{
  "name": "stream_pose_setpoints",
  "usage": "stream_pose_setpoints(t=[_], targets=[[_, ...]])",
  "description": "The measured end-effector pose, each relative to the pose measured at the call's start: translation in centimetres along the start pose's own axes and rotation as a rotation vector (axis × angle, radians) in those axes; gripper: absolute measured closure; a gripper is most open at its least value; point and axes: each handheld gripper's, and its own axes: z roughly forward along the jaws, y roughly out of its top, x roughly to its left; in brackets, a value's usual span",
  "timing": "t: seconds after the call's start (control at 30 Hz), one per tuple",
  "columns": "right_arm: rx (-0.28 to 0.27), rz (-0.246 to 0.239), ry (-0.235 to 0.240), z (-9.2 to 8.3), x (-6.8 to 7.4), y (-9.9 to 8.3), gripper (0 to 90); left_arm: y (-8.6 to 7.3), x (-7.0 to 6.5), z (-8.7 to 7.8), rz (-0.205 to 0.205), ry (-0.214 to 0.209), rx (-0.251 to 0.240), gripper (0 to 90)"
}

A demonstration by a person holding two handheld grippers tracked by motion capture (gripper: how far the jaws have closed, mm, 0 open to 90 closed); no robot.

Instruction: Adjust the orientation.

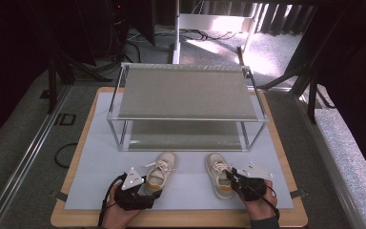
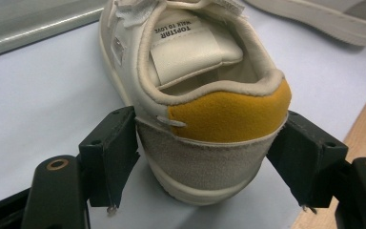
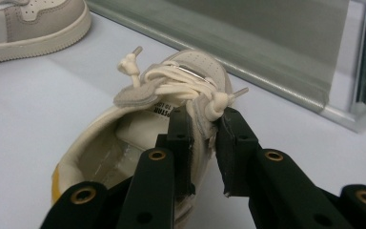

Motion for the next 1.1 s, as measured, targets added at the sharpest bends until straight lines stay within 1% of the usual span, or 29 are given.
stream_pose_setpoints(t=[0.03, 0.07, 0.1, 0.17, 0.2, 0.27, 0.3, 0.33, 0.4, 0.43, 0.47, 0.5, 0.53, 0.57, 0.6, 0.7, 0.83, 0.87, 0.9, 0.93, 0.97, 1.0, 1.07, 1.1], targets=[[-0.003, 0.001, 0.006, 0.2, 0.2, 0.2, 76.9, 0.0, -0.1, 0.0, 0.000, -0.002, 0.000, 26.8], [-0.008, 0.002, 0.023, 0.6, 0.7, 0.5, 77.1, 0.0, -0.1, 0.1, 0.003, -0.004, 0.001, 26.8], [-0.008, -0.002, 0.026, 0.8, 1.0, 0.6, 77.2, 0.0, -0.2, 0.1, 0.002, -0.006, 0.000, 26.8], [-0.010, -0.022, 0.036, 1.2, 1.6, 1.1, 77.3, 0.1, -0.4, 0.2, -0.001, -0.011, -0.003, 26.8], [-0.010, -0.022, 0.036, 1.2, 1.6, 1.1, 77.3, 0.1, -0.5, 0.3, 0.002, -0.017, -0.004, 26.8], [-0.014, -0.042, 0.042, 1.8, 2.4, 1.4, 77.3, 0.1, -0.7, 0.4, 0.004, -0.030, -0.002, 26.8], [-0.013, -0.059, 0.038, 2.2, 3.1, 1.8, 77.3, 0.1, -1.0, 0.6, 0.003, -0.049, -0.007, 26.8], [-0.014, -0.065, 0.039, 2.3, 3.4, 1.9, 77.3, 0.1, -1.0, 0.6, 0.003, -0.049, -0.007, 26.9], [-0.018, -0.075, 0.063, 2.6, 4.0, 2.3, 77.2, 0.2, -1.4, 0.9, 0.013, -0.069, -0.007, 26.9], [-0.018, -0.075, 0.063, 2.6, 4.0, 2.3, 77.2, 0.2, -1.5, 1.0, 0.018, -0.071, -0.006, 26.9], [-0.020, -0.085, 0.076, 2.9, 4.5, 2.5, 77.2, 0.3, -1.7, 1.1, 0.024, -0.073, -0.004, 26.9], [-0.020, -0.085, 0.076, 2.9, 4.5, 2.5, 77.2, 0.3, -1.8, 1.3, 0.029, -0.076, -0.001, 26.9], [-0.020, -0.111, 0.061, 3.2, 5.2, 2.7, 77.3, 0.3, -1.9, 1.4, 0.032, -0.080, -0.001, 27.4], [-0.020, -0.111, 0.061, 3.2, 5.2, 2.7, 77.3, 0.3, -2.0, 1.5, 0.032, -0.082, -0.002, 27.4], [-0.022, -0.117, 0.057, 3.5, 5.6, 2.9, 77.3, 0.4, -2.0, 1.5, 0.037, -0.086, -0.003, 28.2], [-0.025, -0.116, 0.056, 3.7, 5.8, 3.1, 77.4, 0.3, -1.9, 1.6, 0.035, -0.091, -0.002, 28.2], [-0.030, -0.125, 0.023, 4.0, 6.1, 3.4, 77.6, 0.3, -2.0, 1.6, 0.038, -0.089, -0.005, 28.2], [-0.030, -0.141, 0.007, 4.1, 6.4, 3.4, 77.5, 0.4, -2.0, 1.5, 0.042, -0.087, -0.006, 28.3], [-0.030, -0.141, 0.007, 4.1, 6.4, 3.4, 77.5, 0.4, -1.9, 1.3, 0.041, -0.088, -0.014, 28.3], [-0.030, -0.151, -0.003, 4.2, 6.6, 3.5, 77.5, 0.4, -1.9, 1.2, 0.044, -0.084, -0.020, 28.3], [-0.030, -0.151, -0.003, 4.2, 6.6, 3.5, 77.5, 0.5, -1.9, 0.9, 0.050, -0.078, -0.030, 28.3], [-0.028, -0.152, -0.007, 4.3, 6.7, 3.5, 77.5, 0.5, -1.9, 0.6, 0.058, -0.064, -0.053, 28.3], [-0.029, -0.137, -0.004, 4.3, 6.8, 3.3, 77.0, 0.7, -1.7, 0.1, 0.056, -0.062, -0.076, 28.4], [-0.030, -0.134, 0.002, 4.3, 7.0, 3.2, 76.5, 0.8, -1.5, -0.2, 0.049, -0.061, -0.086, 28.4]])
